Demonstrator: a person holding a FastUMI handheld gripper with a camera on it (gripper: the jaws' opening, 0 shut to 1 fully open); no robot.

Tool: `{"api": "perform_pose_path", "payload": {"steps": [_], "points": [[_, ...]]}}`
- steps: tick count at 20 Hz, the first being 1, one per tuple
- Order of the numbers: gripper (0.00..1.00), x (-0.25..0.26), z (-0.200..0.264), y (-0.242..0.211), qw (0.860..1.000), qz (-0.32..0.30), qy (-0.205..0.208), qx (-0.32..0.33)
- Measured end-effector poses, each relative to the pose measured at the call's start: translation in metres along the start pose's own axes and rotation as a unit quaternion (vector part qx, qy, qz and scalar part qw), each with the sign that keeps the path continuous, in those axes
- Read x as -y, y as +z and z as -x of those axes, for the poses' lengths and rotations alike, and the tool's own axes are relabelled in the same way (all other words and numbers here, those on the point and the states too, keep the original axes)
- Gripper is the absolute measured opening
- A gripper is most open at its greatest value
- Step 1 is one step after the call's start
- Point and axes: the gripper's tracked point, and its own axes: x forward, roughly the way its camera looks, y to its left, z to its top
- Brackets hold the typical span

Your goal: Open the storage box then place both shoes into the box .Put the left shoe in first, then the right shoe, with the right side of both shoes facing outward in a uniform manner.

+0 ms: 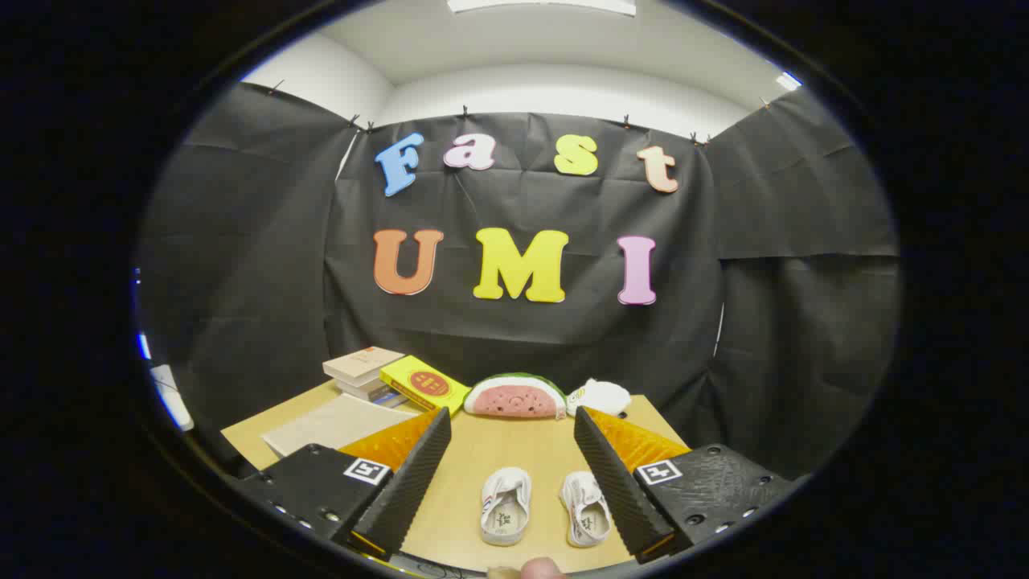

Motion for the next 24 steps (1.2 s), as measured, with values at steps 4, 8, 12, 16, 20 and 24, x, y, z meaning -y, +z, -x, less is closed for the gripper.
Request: {"api": "perform_pose_path", "payload": {"steps": [4, 8, 12, 16, 20, 24], "points": [[0.95, 0.008, -0.005, 0.003, 1.000, -0.004, -0.008, 0.001], [0.95, 0.011, -0.008, -0.001, 1.000, -0.008, -0.010, -0.003], [0.95, 0.012, -0.009, 0.000, 1.000, -0.003, -0.007, -0.003], [0.95, 0.016, -0.013, -0.003, 1.000, -0.005, -0.006, -0.006], [0.95, 0.017, -0.016, -0.006, 1.000, -0.008, -0.005, -0.012], [0.95, 0.019, -0.020, -0.011, 1.000, -0.016, 0.000, -0.019]]}}
